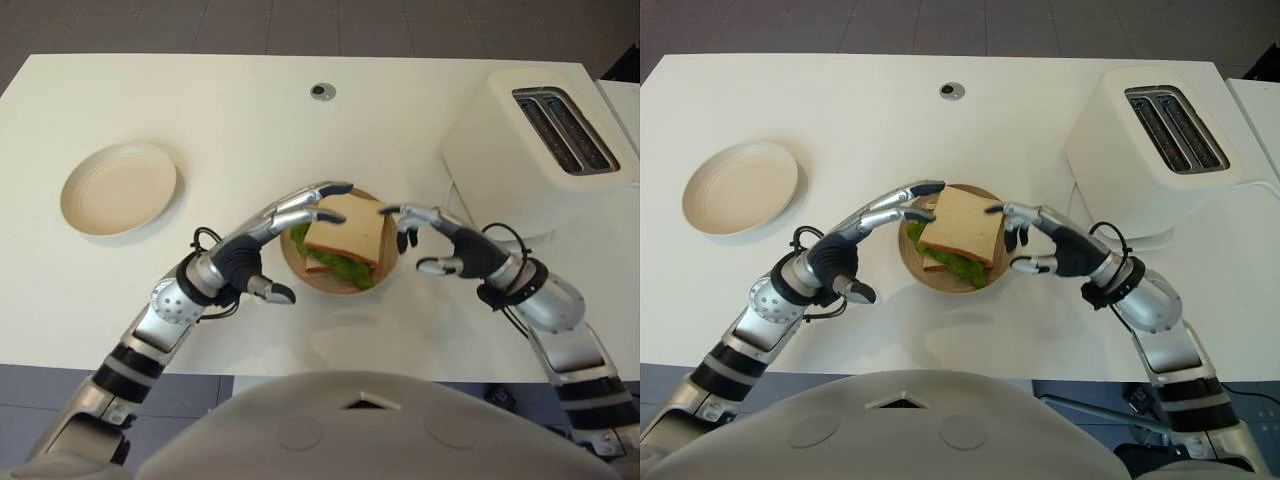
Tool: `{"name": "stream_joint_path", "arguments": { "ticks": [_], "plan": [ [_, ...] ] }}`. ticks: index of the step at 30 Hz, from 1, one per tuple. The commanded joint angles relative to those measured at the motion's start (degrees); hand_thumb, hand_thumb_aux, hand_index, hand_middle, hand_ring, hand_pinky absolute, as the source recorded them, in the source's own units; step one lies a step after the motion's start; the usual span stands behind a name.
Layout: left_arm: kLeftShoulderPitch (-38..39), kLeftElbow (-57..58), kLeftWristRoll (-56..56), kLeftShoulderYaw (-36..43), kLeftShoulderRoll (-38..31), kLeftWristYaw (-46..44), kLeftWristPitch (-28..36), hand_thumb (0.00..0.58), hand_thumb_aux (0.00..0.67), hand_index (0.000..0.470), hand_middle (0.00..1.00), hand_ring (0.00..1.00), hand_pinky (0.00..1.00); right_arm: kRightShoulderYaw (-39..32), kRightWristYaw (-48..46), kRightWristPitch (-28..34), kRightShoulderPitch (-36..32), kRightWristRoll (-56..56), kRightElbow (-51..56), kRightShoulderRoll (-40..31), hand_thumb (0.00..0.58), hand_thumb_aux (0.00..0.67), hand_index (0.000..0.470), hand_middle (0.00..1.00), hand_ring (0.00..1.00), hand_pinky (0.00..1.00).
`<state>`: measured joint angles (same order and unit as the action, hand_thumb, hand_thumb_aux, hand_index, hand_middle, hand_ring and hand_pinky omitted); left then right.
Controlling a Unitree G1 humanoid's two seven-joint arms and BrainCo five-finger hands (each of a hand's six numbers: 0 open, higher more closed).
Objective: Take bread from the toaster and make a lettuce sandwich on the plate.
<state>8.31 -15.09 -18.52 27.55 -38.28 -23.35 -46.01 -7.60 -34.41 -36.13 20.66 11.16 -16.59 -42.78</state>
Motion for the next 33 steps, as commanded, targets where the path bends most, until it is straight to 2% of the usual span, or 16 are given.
{"name": "stream_joint_path", "arguments": {
  "ticks": [1,4,6,9,13,16,19,23,24,25,26,27,28,29,31,33],
  "plan": [
    [6.37,2.24,-8.79,6.63,-4.22,-13.88,8.45,0.580,0.670,0.470,1.00,1.00,1.00,-5.51,-12.48,-4.55,6.37,6.86,-2.38,-6.51,0.580,0.670,0.470,1.00,1.00,1.00],
    [5.24,9.83,-0.35,7.73,0.21,-15.84,11.95,0.580,0.670,0.470,1.00,1.00,1.00,-9.42,-13.93,-3.11,2.60,-2.66,3.53,-3.34,0.580,0.670,0.470,1.00,1.00,1.00],
    [2.96,17.12,10.34,6.78,4.46,-11.31,13.55,0.580,0.670,0.470,1.00,1.00,1.00,-11.08,-11.00,-1.87,-1.50,-11.50,8.31,0.96,0.580,0.670,0.470,1.00,1.00,1.00],
    [-1.88,26.71,24.31,4.44,9.92,-0.97,17.46,0.580,0.670,0.470,1.00,1.00,1.00,-10.66,-1.48,1.99,-8.69,-22.69,14.98,9.13,0.580,0.670,0.470,1.00,1.00,1.00],
    [-7.57,35.25,34.86,1.74,14.25,10.23,20.51,0.580,0.670,0.470,1.00,1.00,1.00,-8.24,14.99,7.50,-18.02,-35.01,24.79,16.71,0.580,0.670,0.470,1.00,1.00,1.00],
    [-10.17,38.21,37.61,-0.40,15.75,14.89,19.93,0.580,0.670,0.470,1.00,1.00,1.00,-6.44,23.46,9.16,-21.75,-38.03,29.02,19.44,0.580,0.670,0.470,1.00,1.00,1.00],
    [-11.45,40.21,36.52,-2.01,17.54,15.79,18.22,0.580,0.670,0.470,1.00,1.00,1.00,-4.96,29.11,9.09,-23.19,-38.26,31.76,20.91,0.580,0.670,0.470,1.00,1.00,1.00],
    [-11.03,40.28,29.50,-5.62,20.19,14.33,13.38,0.580,0.670,0.470,1.00,1.00,1.00,-1.66,28.17,6.86,-21.33,-28.96,30.23,22.10,0.580,0.670,0.470,1.00,1.00,1.00],
    [-10.55,38.53,25.55,-6.91,21.10,13.42,10.54,0.539,0.491,0.345,1.00,1.00,1.00,-0.26,27.29,6.03,-20.35,-24.40,28.55,22.60,0.580,0.670,0.470,1.00,1.00,1.00],
    [-9.77,35.78,20.40,-8.16,22.10,11.93,7.42,0.470,0.378,0.265,1.00,1.00,1.00,1.25,26.25,5.38,-19.27,-19.08,26.19,23.15,0.580,0.670,0.470,1.00,1.00,1.00],
    [-8.90,32.50,15.10,-9.27,22.95,10.33,5.00,0.307,0.210,0.147,0.88,0.88,0.88,2.96,25.44,5.29,-18.29,-13.30,23.18,23.98,0.580,0.670,0.470,1.00,1.00,1.00],
    [-8.15,29.53,10.47,-10.28,23.74,9.16,3.42,0.000,0.000,0.000,0.42,0.42,0.42,4.48,24.74,5.90,-17.57,-7.87,20.17,24.83,0.456,0.360,0.253,0.79,0.79,0.79],
    [-7.91,27.23,6.32,-11.95,24.99,9.05,2.85,0.000,0.000,0.000,0.02,0.02,0.02,6.03,24.33,6.69,-17.25,-2.85,17.46,25.72,0.036,0.021,0.015,0.16,0.16,0.16],
    [-8.25,26.35,3.92,-13.92,26.33,9.85,2.47,0.000,0.000,0.000,0.00,0.00,0.00,7.32,24.60,7.35,-17.39,0.18,15.61,26.56,0.000,0.000,0.000,0.00,0.00,0.00],
    [-9.49,26.50,2.12,-17.35,28.86,11.63,2.26,0.000,0.000,0.000,0.00,0.00,0.00,9.07,25.62,8.02,-18.54,2.03,14.97,28.07,0.000,0.000,0.000,0.00,0.00,0.00],
    [-11.09,28.06,2.92,-19.20,30.87,12.68,2.91,0.000,0.000,0.000,0.00,0.00,0.00,10.24,28.25,7.90,-20.47,-1.38,18.06,29.39,0.000,0.000,0.000,0.00,0.00,0.00]
  ]
}}
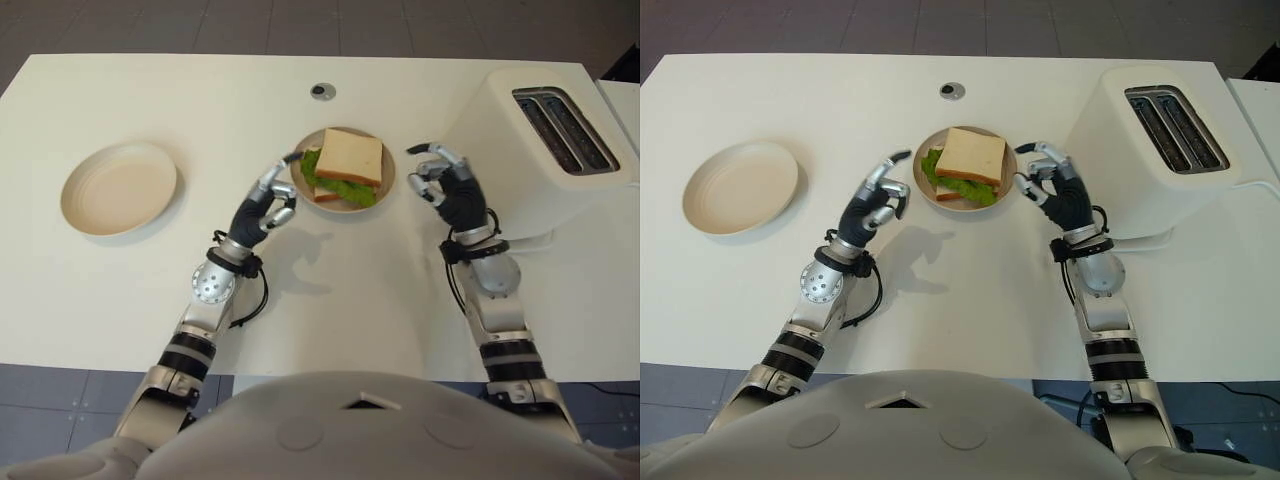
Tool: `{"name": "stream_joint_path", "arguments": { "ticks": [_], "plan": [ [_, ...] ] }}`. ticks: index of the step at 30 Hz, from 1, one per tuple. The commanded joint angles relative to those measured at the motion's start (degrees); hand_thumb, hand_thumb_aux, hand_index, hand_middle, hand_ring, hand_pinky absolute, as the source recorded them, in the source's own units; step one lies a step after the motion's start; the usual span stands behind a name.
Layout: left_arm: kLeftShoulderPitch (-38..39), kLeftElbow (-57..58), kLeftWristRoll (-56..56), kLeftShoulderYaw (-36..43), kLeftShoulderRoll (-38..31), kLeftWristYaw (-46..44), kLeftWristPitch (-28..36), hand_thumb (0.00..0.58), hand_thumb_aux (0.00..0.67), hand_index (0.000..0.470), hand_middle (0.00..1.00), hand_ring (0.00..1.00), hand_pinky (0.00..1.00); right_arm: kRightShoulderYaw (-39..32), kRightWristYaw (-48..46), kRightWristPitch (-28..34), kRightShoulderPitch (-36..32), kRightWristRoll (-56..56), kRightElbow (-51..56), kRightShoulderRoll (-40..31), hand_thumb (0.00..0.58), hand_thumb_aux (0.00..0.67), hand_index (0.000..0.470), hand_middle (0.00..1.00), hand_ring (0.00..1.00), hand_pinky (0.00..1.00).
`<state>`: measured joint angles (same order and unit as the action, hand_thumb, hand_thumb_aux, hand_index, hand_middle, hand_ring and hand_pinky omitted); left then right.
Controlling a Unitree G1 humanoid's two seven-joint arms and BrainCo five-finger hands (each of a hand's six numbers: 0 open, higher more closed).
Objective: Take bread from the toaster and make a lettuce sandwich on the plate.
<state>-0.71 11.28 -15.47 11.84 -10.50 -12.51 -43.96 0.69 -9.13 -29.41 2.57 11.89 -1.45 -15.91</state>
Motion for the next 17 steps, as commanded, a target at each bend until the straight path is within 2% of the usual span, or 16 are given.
{"name": "stream_joint_path", "arguments": {
  "ticks": [1,4,7,11,17],
  "plan": [
    [-2.93,2.58,0.37,-3.45,3.96,1.44,1.35,0.000,0.000,0.000,0.00,0.00,0.00,2.42,6.03,0.41,-3.76,-6.89,5.82,2.84,0.000,0.000,0.000,0.00,0.00,0.00],
    [-6.02,7.15,4.64,-4.66,7.37,3.48,-0.37,0.000,0.000,0.000,0.00,0.00,0.00,2.78,11.67,-2.83,-6.69,-15.02,13.42,4.23,0.000,0.000,0.000,0.00,0.00,0.00],
    [-8.47,12.59,10.46,-7.28,8.82,7.44,-2.65,0.000,0.000,0.000,0.00,0.00,0.00,2.18,13.37,-5.50,-7.56,-17.56,16.45,5.43,0.000,0.000,0.000,0.00,0.00,0.00],
    [-10.00,15.73,12.92,-9.45,8.99,9.12,-4.90,0.000,0.000,0.000,0.00,0.00,0.00,1.54,13.51,-7.77,-7.68,-18.66,17.98,6.42,0.000,0.000,0.000,0.00,0.00,0.00],
    [-12.78,18.47,15.05,-11.01,9.30,11.14,-2.54,0.000,0.000,0.000,0.00,0.00,0.00,1.15,13.79,-8.69,-10.14,-18.76,18.47,8.40,0.000,0.000,0.000,0.00,0.00,0.00]
  ]
}}
